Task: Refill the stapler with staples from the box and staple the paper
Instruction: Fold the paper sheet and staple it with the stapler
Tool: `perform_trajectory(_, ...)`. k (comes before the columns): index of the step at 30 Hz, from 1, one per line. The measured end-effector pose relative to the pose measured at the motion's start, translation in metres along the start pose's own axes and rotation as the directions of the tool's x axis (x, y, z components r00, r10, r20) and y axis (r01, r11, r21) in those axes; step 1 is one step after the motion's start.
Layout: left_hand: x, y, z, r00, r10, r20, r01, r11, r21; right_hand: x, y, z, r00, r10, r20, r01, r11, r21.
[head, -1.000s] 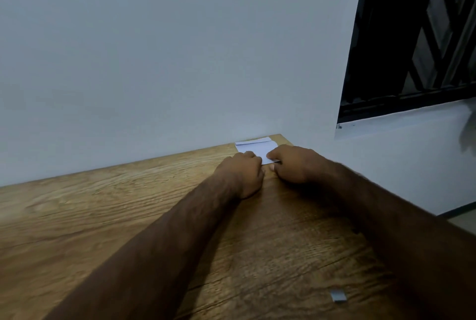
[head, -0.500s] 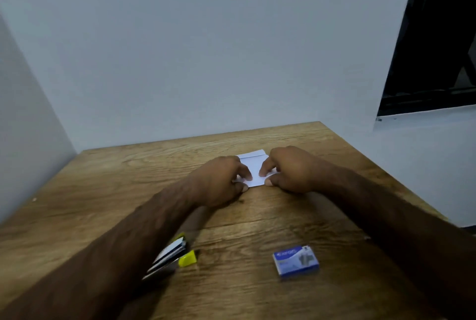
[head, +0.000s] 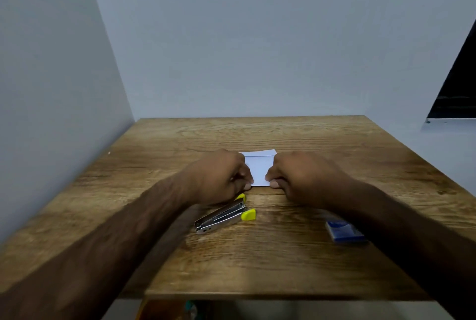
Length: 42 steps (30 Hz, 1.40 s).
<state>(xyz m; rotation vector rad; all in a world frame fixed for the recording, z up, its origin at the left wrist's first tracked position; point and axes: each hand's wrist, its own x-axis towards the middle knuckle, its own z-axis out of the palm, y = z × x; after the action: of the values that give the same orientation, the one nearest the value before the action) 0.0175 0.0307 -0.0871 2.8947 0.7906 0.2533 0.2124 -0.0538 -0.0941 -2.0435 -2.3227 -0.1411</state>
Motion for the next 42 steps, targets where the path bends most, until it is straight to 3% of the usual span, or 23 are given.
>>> perform_trajectory(5, -0.003, -0.003, 0.003, 0.999, 0.006, -0.037, -0.009, 0.996, -0.090, -0.015, -0.014, -0.013, 0.998, 0.063, 0.011, -0.064, 0.996, 0.063)
perform_trajectory(8, -0.006, -0.007, 0.009, 0.994, 0.045, -0.104, -0.059, 0.988, -0.140, -0.031, -0.038, -0.022, 0.999, -0.040, -0.038, 0.049, 0.950, 0.309)
perform_trajectory(10, -0.009, -0.010, 0.012, 0.989, 0.053, -0.140, -0.080, 0.978, -0.195, -0.039, -0.057, -0.024, 0.991, -0.131, 0.036, 0.107, 0.915, 0.389)
perform_trajectory(13, -0.012, -0.014, 0.014, 0.983, 0.057, -0.177, -0.104, 0.957, -0.270, -0.041, -0.072, -0.019, 0.981, -0.167, 0.099, 0.127, 0.937, 0.325)
perform_trajectory(19, -0.020, -0.017, 0.023, 0.977, 0.019, -0.211, -0.102, 0.916, -0.388, -0.034, -0.075, -0.016, 0.986, -0.161, 0.046, 0.134, 0.924, 0.358)
perform_trajectory(35, -0.021, -0.013, 0.028, 0.962, -0.008, -0.274, -0.107, 0.910, -0.401, -0.037, -0.064, -0.002, 0.995, -0.084, -0.061, 0.102, 0.894, 0.436)
perform_trajectory(39, -0.020, -0.015, 0.029, 0.954, 0.018, -0.298, -0.137, 0.912, -0.386, -0.042, -0.057, 0.000, 0.987, -0.024, -0.156, 0.111, 0.810, 0.575)
perform_trajectory(42, -0.020, -0.016, 0.032, 0.949, 0.030, -0.314, -0.139, 0.933, -0.332, -0.045, -0.048, -0.005, 0.984, 0.071, -0.164, 0.084, 0.627, 0.774)
